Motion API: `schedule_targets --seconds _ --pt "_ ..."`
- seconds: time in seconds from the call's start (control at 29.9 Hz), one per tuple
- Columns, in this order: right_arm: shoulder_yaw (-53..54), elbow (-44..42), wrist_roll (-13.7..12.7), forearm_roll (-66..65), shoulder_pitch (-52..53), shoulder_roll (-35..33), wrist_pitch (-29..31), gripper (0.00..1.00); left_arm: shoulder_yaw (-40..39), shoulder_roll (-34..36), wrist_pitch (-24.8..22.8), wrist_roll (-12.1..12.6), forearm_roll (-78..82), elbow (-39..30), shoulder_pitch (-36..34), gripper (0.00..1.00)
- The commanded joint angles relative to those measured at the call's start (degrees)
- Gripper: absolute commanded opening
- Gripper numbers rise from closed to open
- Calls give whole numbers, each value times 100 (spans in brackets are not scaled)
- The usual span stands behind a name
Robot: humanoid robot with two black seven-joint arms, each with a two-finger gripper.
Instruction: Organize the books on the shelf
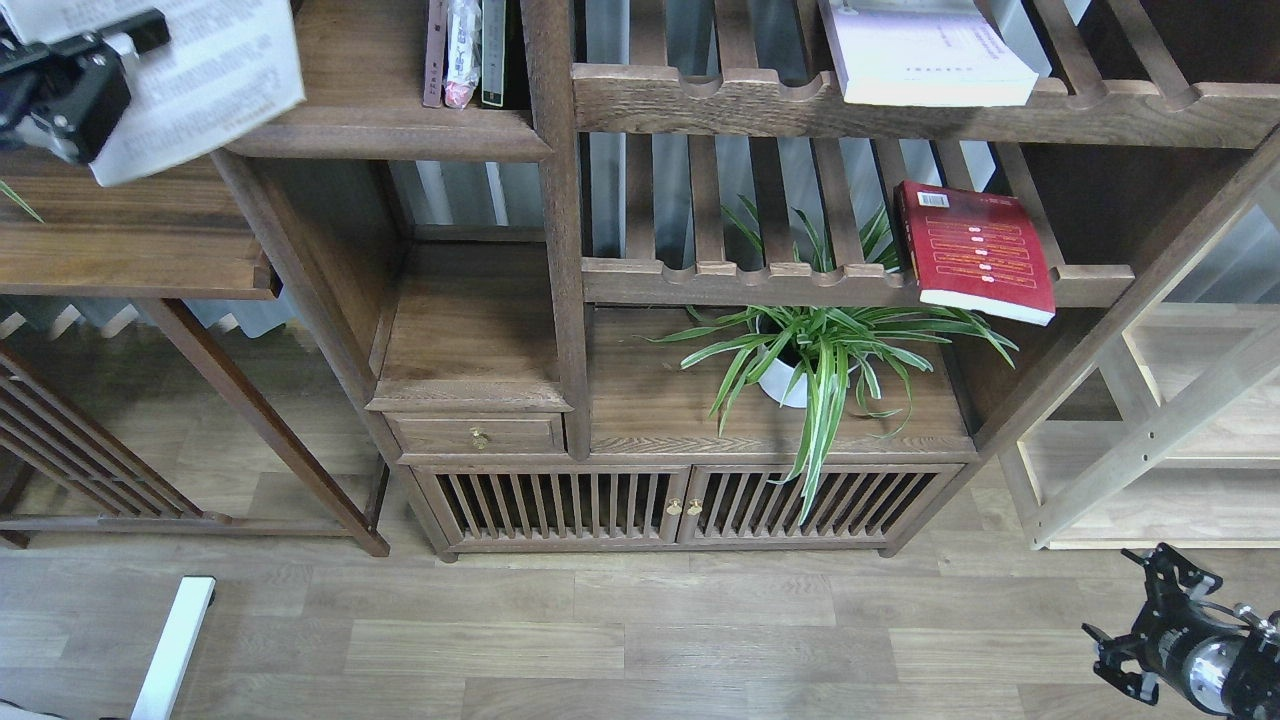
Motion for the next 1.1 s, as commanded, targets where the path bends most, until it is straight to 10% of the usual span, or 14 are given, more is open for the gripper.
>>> schedule_targets --seconds 0.0,1.07 --pt "0 1 0 -15 -61 -17 0 100 19 -287 328 65 6 139 -12 0" --pt "18 71 0 -50 -457 -44 0 100 554 -2949 3000 680 59 1483 -1197 0"
